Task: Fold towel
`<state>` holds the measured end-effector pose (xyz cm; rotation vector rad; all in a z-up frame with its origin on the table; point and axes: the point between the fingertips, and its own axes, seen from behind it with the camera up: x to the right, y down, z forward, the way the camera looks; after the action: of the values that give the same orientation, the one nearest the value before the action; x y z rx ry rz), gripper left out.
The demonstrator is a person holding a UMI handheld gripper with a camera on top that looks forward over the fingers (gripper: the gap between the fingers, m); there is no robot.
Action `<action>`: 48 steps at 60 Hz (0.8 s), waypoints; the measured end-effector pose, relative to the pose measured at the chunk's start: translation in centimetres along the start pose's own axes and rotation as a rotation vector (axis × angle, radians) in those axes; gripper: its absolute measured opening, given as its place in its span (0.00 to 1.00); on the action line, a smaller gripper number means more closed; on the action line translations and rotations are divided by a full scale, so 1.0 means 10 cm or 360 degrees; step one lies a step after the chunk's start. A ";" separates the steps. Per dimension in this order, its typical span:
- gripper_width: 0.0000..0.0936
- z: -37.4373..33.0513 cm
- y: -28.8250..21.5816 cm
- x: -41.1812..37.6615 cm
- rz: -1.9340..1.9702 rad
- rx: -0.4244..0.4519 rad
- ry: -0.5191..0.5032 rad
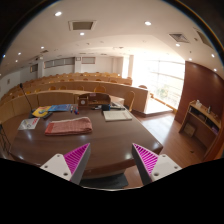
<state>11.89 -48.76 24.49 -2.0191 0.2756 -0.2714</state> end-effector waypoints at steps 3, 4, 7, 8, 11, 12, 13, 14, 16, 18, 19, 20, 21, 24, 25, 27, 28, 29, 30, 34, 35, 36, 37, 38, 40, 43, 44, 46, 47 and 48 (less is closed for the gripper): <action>0.91 0.01 0.02 0.00 0.0001 -0.0010 0.0005; 0.91 0.02 0.03 0.00 0.0001 -0.0015 0.0008; 0.91 0.05 0.07 -0.01 0.0001 -0.0030 0.0013; 0.91 0.06 0.08 -0.02 0.0001 -0.0035 0.0013; 0.90 0.08 0.13 -0.10 -0.0007 -0.0054 0.0006; 0.90 0.10 0.15 -0.12 -0.0010 -0.0060 0.0002; 0.90 0.11 0.17 -0.16 -0.0013 -0.0067 -0.0001; 0.90 0.12 0.19 -0.19 -0.0017 -0.0074 -0.0005; 0.90 0.13 0.25 -0.27 -0.0026 -0.0089 -0.0015; 0.90 0.15 0.30 -0.37 -0.0034 -0.0107 -0.0028; 0.90 0.16 0.33 -0.42 -0.0039 -0.0117 -0.0036; 0.90 0.18 0.36 -0.48 -0.0044 -0.0128 -0.0046; 0.90 0.19 0.38 -0.55 -0.0049 -0.0139 -0.0057; 0.90 0.24 0.46 -0.76 -0.0066 -0.0174 -0.0095; 0.90 0.26 0.49 -0.85 -0.0072 -0.0188 -0.0109; 0.90 0.29 0.54 -1.02 -0.0081 -0.0211 -0.0141; 0.90 0.31 0.57 -1.12 -0.0084 -0.0221 -0.0159; 0.90 0.34 0.59 -1.21 -0.0087 -0.0230 -0.0179; 0.90 0.37 0.61 -1.31 -0.0090 -0.0239 -0.0197; 0.90 0.50 0.67 -1.74 -0.0109 -0.0263 -0.0267; 0.90 0.54 0.67 -1.86 -0.0116 -0.0269 -0.0284; 0.90 0.59 0.68 -1.97 -0.0122 -0.0274 -0.0300; 0.90 0.64 0.68 -2.09 -0.0128 -0.0278 -0.0316; 0.90 0.69 0.68 -2.21 -0.0132 -0.0281 -0.0331; 0.90 0.80 0.66 -2.46 -0.0138 -0.0281 -0.0364; 0.91 0.97 0.62 -2.83 -0.0136 -0.0287 -0.0406; 0.91 1.03 0.61 -2.95 -0.0138 -0.0297 -0.0416; 0.91 1.16 0.59 -3.19 -0.0145 -0.0308 -0.0439; 0.91 1.22 0.57 -3.31 -0.0146 -0.0308 -0.0453; 0.91 1.30 0.54 -3.43 -0.0146 -0.0305 -0.0464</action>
<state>-17.03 -29.59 11.51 -2.2310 0.0258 -0.0049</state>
